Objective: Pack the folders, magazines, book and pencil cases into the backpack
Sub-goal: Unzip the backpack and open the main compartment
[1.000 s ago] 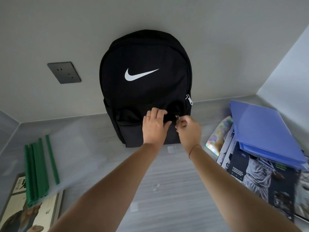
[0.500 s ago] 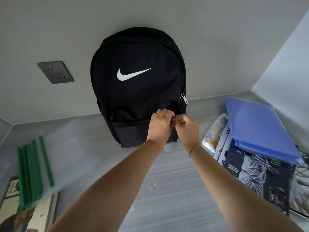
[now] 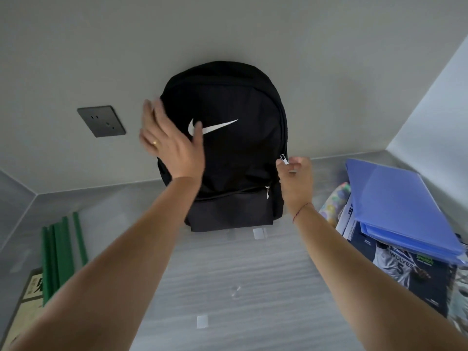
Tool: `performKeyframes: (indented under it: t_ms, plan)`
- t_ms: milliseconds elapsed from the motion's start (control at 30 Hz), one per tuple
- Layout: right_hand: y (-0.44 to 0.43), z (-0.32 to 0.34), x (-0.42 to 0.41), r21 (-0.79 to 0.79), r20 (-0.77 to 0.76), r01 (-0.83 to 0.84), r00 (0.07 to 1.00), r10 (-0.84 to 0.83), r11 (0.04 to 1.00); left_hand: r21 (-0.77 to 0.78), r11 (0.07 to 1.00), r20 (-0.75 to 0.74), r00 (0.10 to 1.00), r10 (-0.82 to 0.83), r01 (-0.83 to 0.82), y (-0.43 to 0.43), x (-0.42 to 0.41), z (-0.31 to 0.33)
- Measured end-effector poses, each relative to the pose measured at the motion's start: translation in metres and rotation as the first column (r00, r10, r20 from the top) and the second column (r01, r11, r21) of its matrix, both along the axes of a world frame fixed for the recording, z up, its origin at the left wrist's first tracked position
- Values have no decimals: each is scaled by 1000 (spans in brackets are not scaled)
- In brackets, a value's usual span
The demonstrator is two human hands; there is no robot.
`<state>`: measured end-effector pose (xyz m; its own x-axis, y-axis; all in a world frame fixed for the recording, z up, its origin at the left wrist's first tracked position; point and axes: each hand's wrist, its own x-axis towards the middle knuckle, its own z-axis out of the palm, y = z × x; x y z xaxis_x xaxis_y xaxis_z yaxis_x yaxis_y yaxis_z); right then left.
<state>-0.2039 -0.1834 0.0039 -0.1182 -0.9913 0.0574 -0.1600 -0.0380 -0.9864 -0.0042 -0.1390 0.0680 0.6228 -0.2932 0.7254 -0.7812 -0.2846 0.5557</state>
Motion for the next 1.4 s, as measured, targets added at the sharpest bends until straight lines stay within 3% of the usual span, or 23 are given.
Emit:
performKeyframes:
  t_ms: [100, 200, 267, 367, 433, 533, 633, 733, 800, 900, 1033, 1133, 1233, 1267, 1400]
  plan:
    - [3, 7, 15, 28, 76, -63, 995, 60, 998, 65, 993, -245, 966, -79, 97, 2, 40, 26]
    - [-3, 11, 23, 16, 41, 64, 997, -65, 998, 165, 950, -344, 918, -195, 264, 10, 56, 36]
    - [-15, 11, 17, 110, -50, 159, 987, -154, 981, 217, 950, -259, 951, -167, 226, 18, 50, 38]
    - [-30, 7, 9, 212, -129, -74, 986, 103, 974, 251, 952, -26, 984, -174, 175, 27, 23, 38]
    - [-32, 5, 4, 173, -188, -139, 967, 171, 975, 280, 928, 163, 941, -298, 245, 28, -2, 37]
    - [-29, 3, -6, 154, -208, -147, 962, 177, 977, 374, 843, 329, 795, -510, 386, 23, -45, 31]
    - [-26, 7, -14, 195, -77, -178, 978, 196, 965, 521, 707, 312, 664, -679, 478, 14, -80, 18]
    - [-27, 24, -24, 245, 42, -200, 980, 196, 949, 640, 566, 185, 611, -770, 520, 0, -105, 10]
    - [-30, 33, -30, 233, 9, -215, 976, 219, 948, 696, 498, 105, 613, -783, 518, -11, -118, 8]
    - [-27, 43, -40, 162, -198, -254, 938, 284, 953, 736, 456, 37, 643, -765, 500, -22, -132, 3]
    - [-21, 38, -54, 75, -243, -264, 930, 275, 961, 777, 398, -44, 674, -738, 487, -28, -142, 3]
    - [-14, 30, -58, 97, -171, -281, 940, 294, 955, 826, 381, 3, 672, -741, 416, -30, -143, 3]
    - [-7, 17, -55, 86, 66, -265, 963, 260, 960, 800, 461, 73, 701, -710, 383, -29, -140, 1]
    - [-4, 13, -52, 59, 48, -270, 962, 268, 961, 783, 486, 79, 713, -696, 388, -28, -140, 1]
    - [4, 3, -28, 39, -279, -255, 926, 255, 966, 756, 490, 7, 744, -669, 433, -23, -145, 6]
